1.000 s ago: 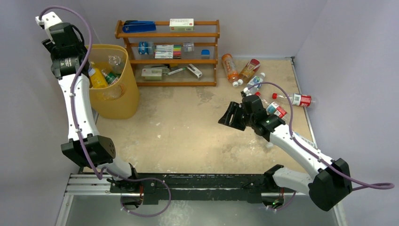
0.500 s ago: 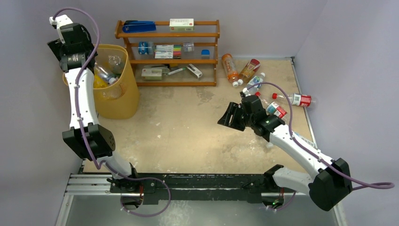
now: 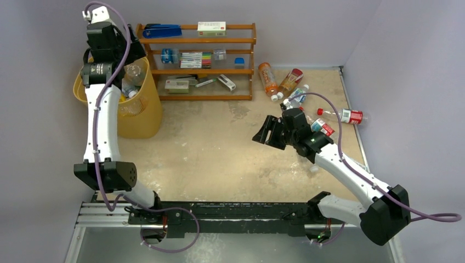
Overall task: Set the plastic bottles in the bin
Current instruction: Place the plastic bottle in the trash bin, then pick up the plastic bottle at the center of the board.
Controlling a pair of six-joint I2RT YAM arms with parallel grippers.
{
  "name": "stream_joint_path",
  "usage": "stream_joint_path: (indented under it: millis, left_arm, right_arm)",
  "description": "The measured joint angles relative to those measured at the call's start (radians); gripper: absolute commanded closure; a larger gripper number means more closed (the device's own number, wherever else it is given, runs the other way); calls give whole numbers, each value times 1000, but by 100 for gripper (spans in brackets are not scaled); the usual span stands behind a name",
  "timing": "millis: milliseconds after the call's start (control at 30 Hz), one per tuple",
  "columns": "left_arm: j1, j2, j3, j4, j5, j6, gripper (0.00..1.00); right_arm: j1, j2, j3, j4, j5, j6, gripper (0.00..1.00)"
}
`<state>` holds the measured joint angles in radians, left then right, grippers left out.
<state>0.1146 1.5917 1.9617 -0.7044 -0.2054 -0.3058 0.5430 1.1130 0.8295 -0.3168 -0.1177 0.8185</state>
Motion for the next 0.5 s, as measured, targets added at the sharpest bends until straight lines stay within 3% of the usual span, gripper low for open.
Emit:
stream_joint_path:
  millis: [233, 500]
  left_arm:
    - [-72, -103, -87, 6, 247, -121, 15]
    - [-346, -132, -205, 6, 277, -133, 14]
  right_arm:
    - [0, 0, 64, -33, 39, -5, 2]
    - [-12, 64, 163, -144, 181, -20, 0]
